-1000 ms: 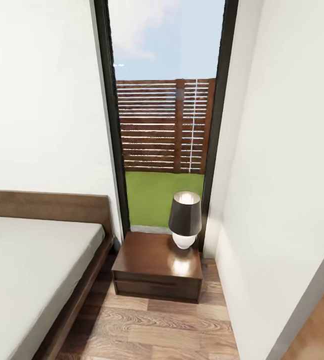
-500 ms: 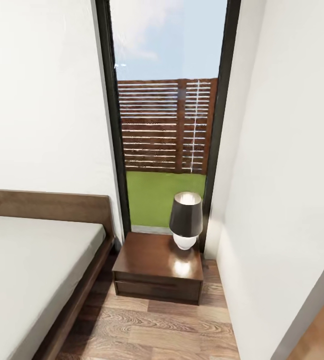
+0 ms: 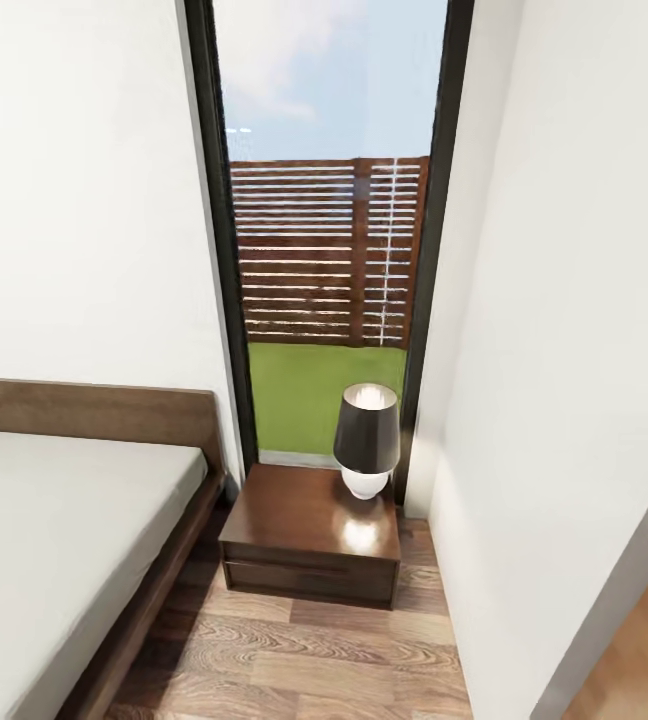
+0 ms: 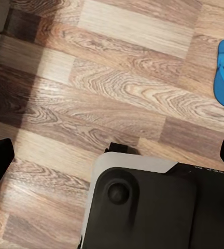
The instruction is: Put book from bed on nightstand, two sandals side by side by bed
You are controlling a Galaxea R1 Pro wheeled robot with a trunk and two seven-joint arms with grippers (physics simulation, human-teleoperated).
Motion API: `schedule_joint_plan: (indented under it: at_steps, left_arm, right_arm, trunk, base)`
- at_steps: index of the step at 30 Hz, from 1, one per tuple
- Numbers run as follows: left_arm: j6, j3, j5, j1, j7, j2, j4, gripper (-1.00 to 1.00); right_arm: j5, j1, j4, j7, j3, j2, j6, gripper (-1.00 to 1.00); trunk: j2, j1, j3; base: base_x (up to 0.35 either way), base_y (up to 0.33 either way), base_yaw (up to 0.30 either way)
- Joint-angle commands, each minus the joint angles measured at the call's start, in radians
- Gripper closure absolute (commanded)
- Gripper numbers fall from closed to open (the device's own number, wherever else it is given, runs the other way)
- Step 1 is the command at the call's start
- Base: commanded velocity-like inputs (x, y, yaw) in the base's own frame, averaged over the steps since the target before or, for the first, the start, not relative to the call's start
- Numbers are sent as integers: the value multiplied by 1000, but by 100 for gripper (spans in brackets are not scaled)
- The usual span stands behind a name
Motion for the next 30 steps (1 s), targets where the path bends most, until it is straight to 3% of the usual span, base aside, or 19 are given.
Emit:
schedule_joint_plan:
  at_steps: [1,30]
  left_arm:
    - [-2,-9,6,0,4,0,0,-100]
    - [-2,-9,5,0,4,0,0,-100]
  right_arm:
    - [0,-1,3,0,-8,0,-6,100]
    - [0,-1,3,0,-8,0,-6,100]
  trunk:
    - [-1,0,0]
    - [-1,0,0]
  base:
    - [-1,-8,0]
    - [4,-86,-22]
